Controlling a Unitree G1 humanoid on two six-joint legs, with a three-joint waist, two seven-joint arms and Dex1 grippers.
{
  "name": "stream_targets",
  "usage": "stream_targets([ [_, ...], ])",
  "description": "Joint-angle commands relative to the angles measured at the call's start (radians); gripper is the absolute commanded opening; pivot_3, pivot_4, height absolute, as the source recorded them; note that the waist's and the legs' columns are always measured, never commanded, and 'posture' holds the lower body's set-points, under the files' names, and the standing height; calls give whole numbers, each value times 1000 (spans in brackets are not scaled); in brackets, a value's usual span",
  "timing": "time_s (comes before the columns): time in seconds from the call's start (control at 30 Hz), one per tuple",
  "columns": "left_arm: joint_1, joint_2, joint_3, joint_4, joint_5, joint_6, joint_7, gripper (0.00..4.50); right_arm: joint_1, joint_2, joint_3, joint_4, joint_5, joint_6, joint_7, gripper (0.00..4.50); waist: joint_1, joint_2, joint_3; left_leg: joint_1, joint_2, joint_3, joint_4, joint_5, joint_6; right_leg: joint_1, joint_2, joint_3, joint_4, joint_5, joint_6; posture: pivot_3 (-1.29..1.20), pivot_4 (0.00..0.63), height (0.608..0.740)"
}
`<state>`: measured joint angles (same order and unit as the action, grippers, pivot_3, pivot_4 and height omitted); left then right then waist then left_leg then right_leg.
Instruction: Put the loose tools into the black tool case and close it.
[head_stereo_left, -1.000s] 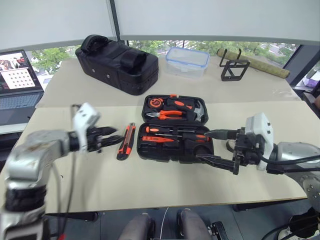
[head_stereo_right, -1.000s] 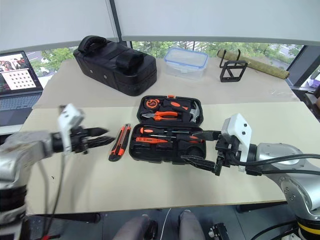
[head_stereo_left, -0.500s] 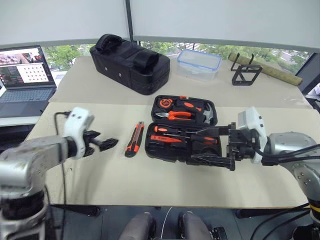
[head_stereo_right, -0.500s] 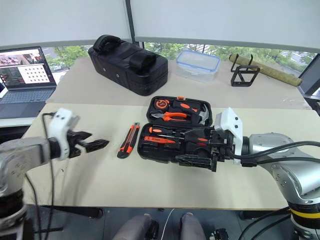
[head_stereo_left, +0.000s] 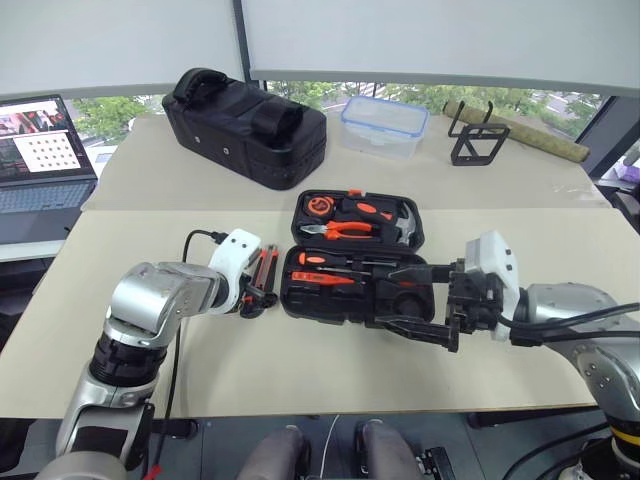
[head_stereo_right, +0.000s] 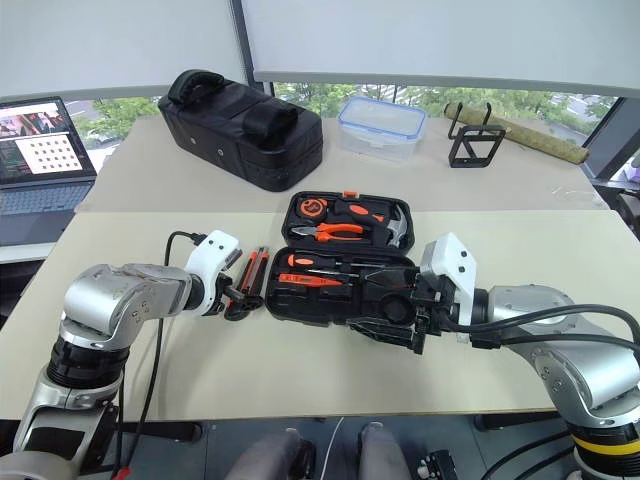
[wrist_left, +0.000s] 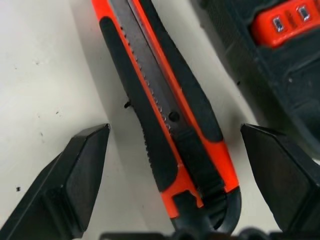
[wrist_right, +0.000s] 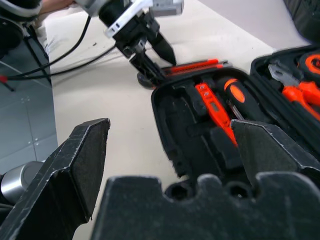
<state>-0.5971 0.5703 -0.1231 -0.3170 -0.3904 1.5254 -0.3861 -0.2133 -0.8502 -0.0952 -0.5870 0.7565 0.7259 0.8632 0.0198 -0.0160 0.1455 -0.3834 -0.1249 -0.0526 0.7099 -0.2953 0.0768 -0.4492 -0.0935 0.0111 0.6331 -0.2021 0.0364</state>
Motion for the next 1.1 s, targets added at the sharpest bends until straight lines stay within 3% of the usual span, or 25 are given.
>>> stream_targets([
  [0.03,10,-2,-17,52,16,-35,3,3963,5,2,-37,-40,-10,-35,-13,4500,1,0,0,1,0,0,0,0,0,1,0,0,0,0,0,0,150,722],
  [0.23,30,74,26,120,18,-101,-42,1846,23,-12,-65,-47,17,-19,-1,4500,4,0,0,7,0,-1,0,0,0,8,0,0,-2,0,0,0,150,722],
  [0.27,31,92,32,131,18,-116,-54,1741,26,-15,-70,-49,23,-16,3,4500,4,0,0,7,0,-1,-1,0,0,8,0,0,-1,0,0,0,150,722],
  [0.37,43,233,-5,141,43,-404,-238,1740,51,-40,-110,-61,64,5,27,4500,-8,0,0,8,1,-1,-3,0,0,7,1,0,-1,-1,0,0,150,722],
  [0.43,20,321,-33,172,76,-697,-437,1740,78,-66,-134,-67,60,2,40,4500,-8,0,0,7,1,0,-6,1,-1,5,0,1,-1,-1,-2,0,150,722],
  [0.5,-22,363,-54,232,96,-936,-614,1740,108,-92,-136,-67,10,-31,47,4500,0,0,0,5,1,-1,-7,1,-2,2,0,0,-2,-1,-3,0,150,722],
  [0.57,-91,357,-84,290,84,-1064,-780,1740,138,-113,-123,-58,-50,-71,58,4500,15,0,0,2,0,-1,-6,1,-2,-2,-3,-1,-3,-1,-3,0,150,722],
  [0.83,-294,188,-297,384,144,-1143,-1094,1740,150,-83,-142,-75,-31,-58,27,4500,17,0,1,-5,-1,-1,1,6,10,-2,-3,-1,-3,0,0,0,150,722],
  [0.97,-346,134,-423,416,237,-1086,-1147,1740,184,-71,-156,-112,-23,-49,2,4500,8,0,1,-9,0,0,1,6,10,-6,-3,1,-1,0,-1,0,150,722],
  [1.1,-369,59,-471,479,312,-1069,-1117,1740,230,-58,-177,-149,-12,-44,-29,4500,7,-1,1,-10,0,-1,2,6,10,-6,-3,1,-1,0,-1,0,150,722],
])
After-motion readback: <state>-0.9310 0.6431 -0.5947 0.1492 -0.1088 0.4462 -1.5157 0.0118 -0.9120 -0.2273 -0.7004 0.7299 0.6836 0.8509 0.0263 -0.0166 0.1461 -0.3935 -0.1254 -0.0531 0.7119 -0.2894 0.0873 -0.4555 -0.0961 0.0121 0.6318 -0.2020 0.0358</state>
